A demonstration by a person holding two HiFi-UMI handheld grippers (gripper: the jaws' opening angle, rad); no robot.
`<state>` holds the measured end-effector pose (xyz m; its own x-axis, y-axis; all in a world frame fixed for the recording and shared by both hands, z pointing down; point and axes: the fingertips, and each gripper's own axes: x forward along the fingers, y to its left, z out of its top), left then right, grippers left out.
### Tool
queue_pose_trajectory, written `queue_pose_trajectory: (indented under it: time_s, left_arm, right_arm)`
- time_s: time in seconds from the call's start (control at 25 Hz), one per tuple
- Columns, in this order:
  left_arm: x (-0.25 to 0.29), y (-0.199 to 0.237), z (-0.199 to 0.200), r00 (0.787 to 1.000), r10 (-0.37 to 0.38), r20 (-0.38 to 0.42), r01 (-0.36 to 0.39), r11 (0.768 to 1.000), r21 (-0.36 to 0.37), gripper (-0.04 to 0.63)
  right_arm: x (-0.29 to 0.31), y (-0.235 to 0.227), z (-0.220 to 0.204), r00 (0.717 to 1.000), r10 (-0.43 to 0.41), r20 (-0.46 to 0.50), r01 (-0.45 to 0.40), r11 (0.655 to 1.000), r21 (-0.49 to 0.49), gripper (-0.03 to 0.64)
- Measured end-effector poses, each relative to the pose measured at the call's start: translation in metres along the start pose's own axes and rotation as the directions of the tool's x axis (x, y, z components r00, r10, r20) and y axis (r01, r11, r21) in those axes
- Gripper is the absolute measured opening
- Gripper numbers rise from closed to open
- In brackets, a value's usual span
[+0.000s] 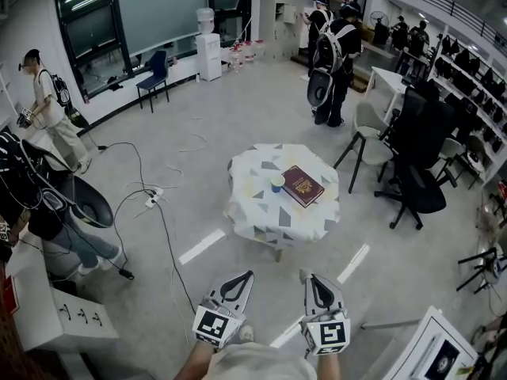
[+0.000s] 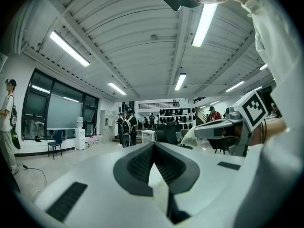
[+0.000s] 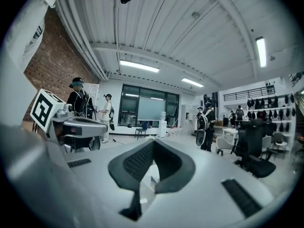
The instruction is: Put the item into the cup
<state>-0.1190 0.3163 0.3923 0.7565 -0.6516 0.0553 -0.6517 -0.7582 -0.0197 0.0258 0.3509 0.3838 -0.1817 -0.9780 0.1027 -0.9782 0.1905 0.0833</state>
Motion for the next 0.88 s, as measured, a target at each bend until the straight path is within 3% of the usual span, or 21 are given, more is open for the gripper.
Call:
queue_pose_trajectory:
  time_s: [0.36, 0.88]
  left_arm:
    - [0.017, 0.035, -0.002, 0.999, -0.042, 0.018, 0.042, 0.999, -0.007, 0.012]
    - [0.049, 0.06, -0.002, 0.999, -0.029, 0.022, 0.029, 1.0, -0.002, 0.012]
  right_arm:
    - [0.033, 0.01, 0.005, 0.999, -0.036, 0.002, 0.036, 0.999, -0.011, 0.006]
    - [0.073, -0.003, 0.004, 1.0, -0.018, -0.008, 0.019, 1.0, 0.008, 0.006]
